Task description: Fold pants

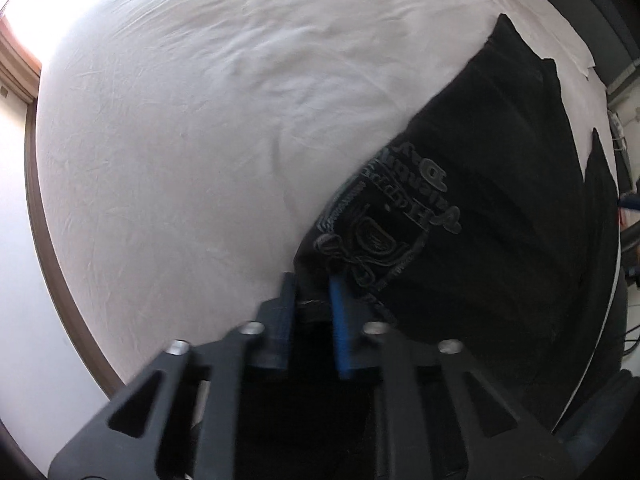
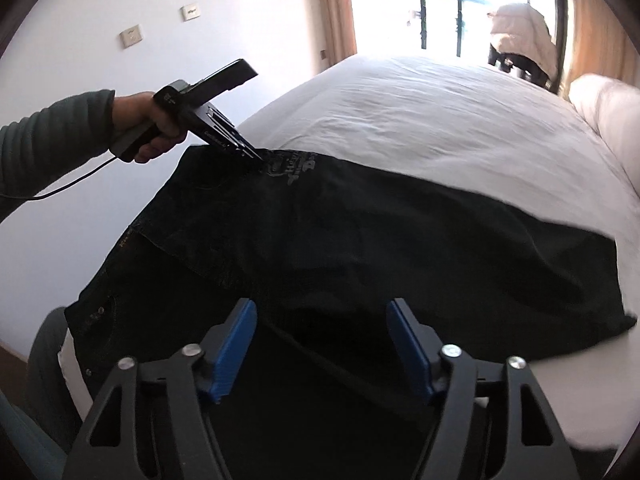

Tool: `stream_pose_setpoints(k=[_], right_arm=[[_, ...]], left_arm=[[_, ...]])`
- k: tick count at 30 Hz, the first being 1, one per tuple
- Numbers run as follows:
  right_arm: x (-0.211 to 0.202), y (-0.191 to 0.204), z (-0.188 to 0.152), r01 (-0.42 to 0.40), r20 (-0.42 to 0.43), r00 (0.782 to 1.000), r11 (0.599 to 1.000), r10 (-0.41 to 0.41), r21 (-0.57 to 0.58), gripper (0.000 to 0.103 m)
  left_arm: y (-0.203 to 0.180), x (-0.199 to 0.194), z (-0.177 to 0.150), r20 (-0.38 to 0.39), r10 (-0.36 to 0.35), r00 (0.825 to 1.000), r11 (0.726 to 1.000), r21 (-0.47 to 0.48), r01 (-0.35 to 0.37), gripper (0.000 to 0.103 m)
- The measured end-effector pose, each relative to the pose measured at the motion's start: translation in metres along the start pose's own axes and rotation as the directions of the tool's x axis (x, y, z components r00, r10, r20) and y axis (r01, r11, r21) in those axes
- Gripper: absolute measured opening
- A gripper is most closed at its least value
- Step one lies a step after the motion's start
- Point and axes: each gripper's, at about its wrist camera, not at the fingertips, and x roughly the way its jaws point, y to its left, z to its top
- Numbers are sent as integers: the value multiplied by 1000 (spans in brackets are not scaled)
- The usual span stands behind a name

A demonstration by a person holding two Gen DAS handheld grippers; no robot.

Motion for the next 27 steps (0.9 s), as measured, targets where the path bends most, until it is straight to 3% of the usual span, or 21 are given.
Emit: stream_pose_setpoints(k=[3,7,10,11,15,21,27], right_arm=[[5,-2,22,-10,15,1000,997,12,-82,68],[23,-7,65,-4,18,1000,978,8,-211,67],[46,-11,99,-27,-8,1000,958,26,-285,48],[58,-11,111,-19,-28,1000,951,11,-310,41],[97,-14,141,-1,-96,995,915,-42,-404,34],[124,-22,143,-37,-184,981,882,-57,-469,34],[132,-9,135,-44,-207,974,817,-93,-575,34]], left_arm=[[-13,-17,-13,86,44,995,999,0,-44,8],[-45,-47,-44,222,143,964,988,29,-153,8],[-71,-57,-67,282,207,937,969,75,-236,7],[-79,-58,-59,292,219,931,963,91,-255,7],[-98,-67,-75,333,227,915,952,122,-280,7],[-100,-72,-88,344,209,916,957,121,-263,7],[-109,-76,-91,371,230,899,944,140,-299,7]])
